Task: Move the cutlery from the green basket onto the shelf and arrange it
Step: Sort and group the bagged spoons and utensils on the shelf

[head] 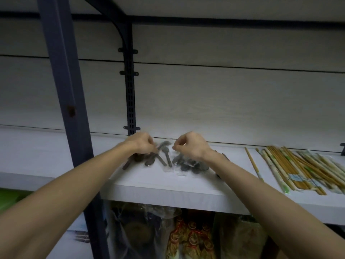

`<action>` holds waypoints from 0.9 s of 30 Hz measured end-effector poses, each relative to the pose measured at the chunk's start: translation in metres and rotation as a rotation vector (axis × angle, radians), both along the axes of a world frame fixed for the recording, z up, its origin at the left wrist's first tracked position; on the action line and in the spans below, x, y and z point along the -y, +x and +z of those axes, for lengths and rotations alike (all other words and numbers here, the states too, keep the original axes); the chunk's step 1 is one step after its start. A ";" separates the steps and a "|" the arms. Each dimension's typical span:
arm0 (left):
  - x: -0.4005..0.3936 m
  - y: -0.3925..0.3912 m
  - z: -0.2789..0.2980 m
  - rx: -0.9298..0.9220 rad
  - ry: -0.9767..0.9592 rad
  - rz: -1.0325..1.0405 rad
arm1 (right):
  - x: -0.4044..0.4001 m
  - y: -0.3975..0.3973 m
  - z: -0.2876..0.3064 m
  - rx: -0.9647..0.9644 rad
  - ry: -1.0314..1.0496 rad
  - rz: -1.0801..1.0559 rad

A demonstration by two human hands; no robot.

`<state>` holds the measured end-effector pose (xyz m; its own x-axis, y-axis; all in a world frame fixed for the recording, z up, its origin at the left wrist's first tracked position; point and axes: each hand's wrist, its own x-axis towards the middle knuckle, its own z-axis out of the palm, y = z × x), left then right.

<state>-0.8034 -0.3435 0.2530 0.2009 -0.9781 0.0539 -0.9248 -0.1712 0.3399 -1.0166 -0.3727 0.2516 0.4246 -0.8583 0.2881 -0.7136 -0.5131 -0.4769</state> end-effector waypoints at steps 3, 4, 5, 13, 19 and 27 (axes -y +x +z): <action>-0.002 0.013 -0.006 0.017 -0.007 0.018 | -0.003 0.025 -0.007 -0.124 -0.003 0.014; -0.003 0.016 -0.006 0.028 -0.012 0.022 | -0.003 0.031 -0.009 -0.173 0.013 -0.001; -0.003 0.017 -0.006 0.033 -0.012 0.024 | -0.003 0.037 -0.011 -0.214 0.032 -0.017; -0.003 0.013 -0.005 0.044 -0.023 0.084 | -0.005 0.055 -0.002 -0.356 0.088 -0.089; -0.003 0.011 -0.002 -0.034 -0.047 0.100 | -0.004 0.061 0.000 -0.310 0.104 -0.099; 0.001 0.011 -0.004 -0.181 0.007 0.079 | 0.004 0.058 -0.002 -0.069 0.265 -0.084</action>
